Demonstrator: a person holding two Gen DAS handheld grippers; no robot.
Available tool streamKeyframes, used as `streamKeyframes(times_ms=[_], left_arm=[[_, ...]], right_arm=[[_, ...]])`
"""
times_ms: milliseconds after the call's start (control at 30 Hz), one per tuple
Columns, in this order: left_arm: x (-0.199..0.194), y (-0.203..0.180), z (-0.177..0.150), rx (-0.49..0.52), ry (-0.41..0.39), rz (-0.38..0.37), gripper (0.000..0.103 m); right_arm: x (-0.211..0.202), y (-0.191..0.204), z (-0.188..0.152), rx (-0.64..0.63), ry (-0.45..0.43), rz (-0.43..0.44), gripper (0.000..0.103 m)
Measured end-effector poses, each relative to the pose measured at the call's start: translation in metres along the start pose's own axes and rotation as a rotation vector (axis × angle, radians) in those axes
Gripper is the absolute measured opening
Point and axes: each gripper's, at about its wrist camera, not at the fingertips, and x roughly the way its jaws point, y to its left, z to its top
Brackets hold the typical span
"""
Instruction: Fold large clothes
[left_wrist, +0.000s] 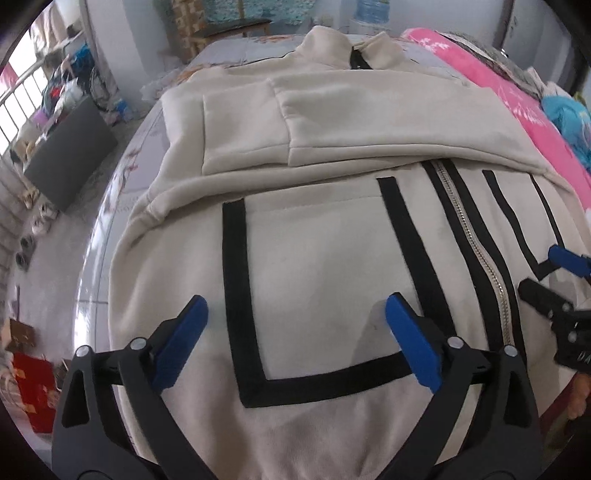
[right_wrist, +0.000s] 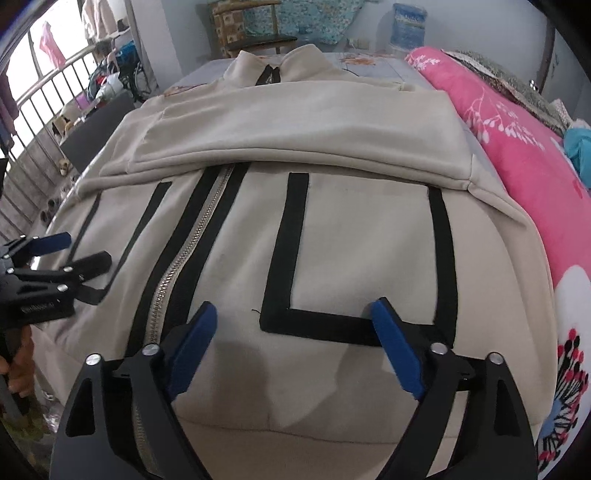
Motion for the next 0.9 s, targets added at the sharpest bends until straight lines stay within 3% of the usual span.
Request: streamKeyframes(times_ms=[367,900], left_arm=[[-0.0003,0.0010,-0.0013,-0.013,-0.010,0.009,0.096],[-0.0011,-0.0017,-0.0003,-0.024,-0.007,0.016,0.096]], right_arm=[[0.0059,0.0049,0.0006,-0.032,0.001,-0.026,0.097],[0.0080,0.0101,0.0009,-0.029,0.008,-0.050,0.097]])
